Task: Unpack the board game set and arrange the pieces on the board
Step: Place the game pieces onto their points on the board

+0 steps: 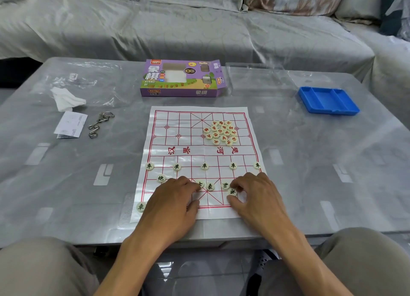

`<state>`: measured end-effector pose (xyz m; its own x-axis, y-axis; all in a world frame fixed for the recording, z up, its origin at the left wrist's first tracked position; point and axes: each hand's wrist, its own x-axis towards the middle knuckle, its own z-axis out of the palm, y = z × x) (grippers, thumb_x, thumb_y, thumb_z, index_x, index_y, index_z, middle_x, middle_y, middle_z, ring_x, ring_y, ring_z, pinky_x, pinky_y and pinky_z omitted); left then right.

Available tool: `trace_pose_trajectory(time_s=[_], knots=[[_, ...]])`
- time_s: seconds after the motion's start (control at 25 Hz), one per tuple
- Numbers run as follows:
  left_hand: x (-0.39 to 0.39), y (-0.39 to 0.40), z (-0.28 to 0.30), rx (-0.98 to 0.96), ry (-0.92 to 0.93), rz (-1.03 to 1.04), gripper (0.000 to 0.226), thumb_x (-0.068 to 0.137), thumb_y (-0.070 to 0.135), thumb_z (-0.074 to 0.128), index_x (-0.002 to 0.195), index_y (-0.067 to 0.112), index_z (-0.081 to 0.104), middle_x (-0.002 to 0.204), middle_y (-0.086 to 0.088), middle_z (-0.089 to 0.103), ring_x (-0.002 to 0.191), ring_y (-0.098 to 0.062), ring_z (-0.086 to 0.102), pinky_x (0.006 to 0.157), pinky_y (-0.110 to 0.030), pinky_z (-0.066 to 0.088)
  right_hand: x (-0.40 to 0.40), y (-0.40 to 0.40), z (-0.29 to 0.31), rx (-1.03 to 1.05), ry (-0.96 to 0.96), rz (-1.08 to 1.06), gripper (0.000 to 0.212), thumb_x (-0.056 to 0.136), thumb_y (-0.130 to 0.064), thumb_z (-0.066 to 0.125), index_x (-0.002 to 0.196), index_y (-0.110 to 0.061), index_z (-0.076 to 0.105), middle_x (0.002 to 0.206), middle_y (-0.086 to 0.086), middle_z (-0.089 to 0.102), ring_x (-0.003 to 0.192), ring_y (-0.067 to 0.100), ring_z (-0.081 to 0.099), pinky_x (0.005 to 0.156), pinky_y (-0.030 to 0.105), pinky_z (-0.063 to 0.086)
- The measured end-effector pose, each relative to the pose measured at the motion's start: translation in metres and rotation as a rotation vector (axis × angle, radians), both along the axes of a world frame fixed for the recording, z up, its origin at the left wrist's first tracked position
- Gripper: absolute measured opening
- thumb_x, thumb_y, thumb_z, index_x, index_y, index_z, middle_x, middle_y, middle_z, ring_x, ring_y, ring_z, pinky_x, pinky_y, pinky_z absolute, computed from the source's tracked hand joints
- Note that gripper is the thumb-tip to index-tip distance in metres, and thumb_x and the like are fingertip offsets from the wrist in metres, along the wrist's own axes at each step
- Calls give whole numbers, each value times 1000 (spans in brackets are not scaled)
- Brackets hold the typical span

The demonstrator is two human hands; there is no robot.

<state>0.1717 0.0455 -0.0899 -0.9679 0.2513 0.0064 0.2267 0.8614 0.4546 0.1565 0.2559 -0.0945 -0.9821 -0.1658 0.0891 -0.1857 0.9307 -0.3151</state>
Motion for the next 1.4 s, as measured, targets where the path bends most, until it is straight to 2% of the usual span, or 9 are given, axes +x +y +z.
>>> trace_pose_trajectory(time_s=[0.2, 0.32, 0.4, 0.52, 0.6, 0.68, 0.88, 1.04, 1.4], knots=[[1, -3, 2, 84, -1, 30, 26, 94, 25, 51, 117, 27, 63, 115, 13, 63, 103, -12, 57, 89, -28, 45, -2, 1, 0, -15, -45, 9, 25, 87, -37, 60, 110, -31, 63, 105, -14, 63, 95, 9, 46, 79, 21, 36], [2, -3, 11, 137, 36, 78, 19, 87, 11, 54, 90, 27, 64, 98, 16, 62, 94, -8, 56, 79, -21, 44, -1, 0, 2, -16, -82, 20, 25, 87, -35, 59, 112, -31, 62, 105, -15, 63, 96, 9, 46, 76, 20, 36], [2, -4, 19, 177, 75, 105, 23, 77, 3, 52, 70, 26, 54, 81, 14, 56, 82, -9, 52, 67, -19, 40, -1, 0, 5, -38, -77, 20, 24, 86, -34, 61, 110, -31, 62, 98, -15, 63, 93, 8, 46, 74, 21, 37], [2, -8, 27, 215, 155, 173, 22, 69, 8, 40, 57, 26, 44, 69, 13, 52, 72, -11, 48, 58, -24, 39, -1, 0, 7, -97, -35, 15, 21, 85, -33, 63, 107, -29, 64, 90, -15, 62, 90, 9, 46, 73, 23, 39], [3, -9, 28, 234, 169, 222, 24, 70, 8, 37, 55, 26, 44, 67, 13, 52, 71, -13, 50, 59, -28, 42, -1, -8, 5, -106, 12, 48, 20, 85, -33, 64, 104, -26, 66, 92, -13, 63, 89, 10, 48, 73, 22, 38], [2, -10, 27, 232, 138, 251, 28, 75, 6, 43, 57, 27, 49, 75, 14, 56, 79, -13, 55, 64, -28, 42, -4, -23, -1, -55, 82, 116, 26, 81, -35, 65, 105, -24, 68, 97, -9, 65, 89, 13, 51, 73, 24, 41], [1, -18, 18, 181, 63, 320, 26, 85, 3, 52, 86, 26, 65, 104, 13, 64, 101, -13, 58, 77, -29, 48, -17, -51, -10, 71, 142, 224, 28, 81, -36, 60, 103, -22, 68, 101, -3, 61, 88, 20, 50, 74, 35, 48], [4, -26, 15, 184, 64, 310, 25, 88, 6, 52, 91, 26, 65, 104, 14, 64, 99, -11, 58, 81, -31, 51, -18, -53, -11, 52, 143, 249, 20, 82, -36, 64, 94, -20, 70, 92, -4, 61, 84, 19, 49, 71, 35, 47], [7, -31, 17, 178, 52, 310, 29, 89, 4, 49, 97, 26, 66, 109, 12, 65, 102, -10, 57, 83, -27, 48, -2, -56, -10, 57, 90, 417, 26, 83, -46, 56, 86, -24, 71, 83, -9, 61, 78, 16, 47, 67, 30, 43]])
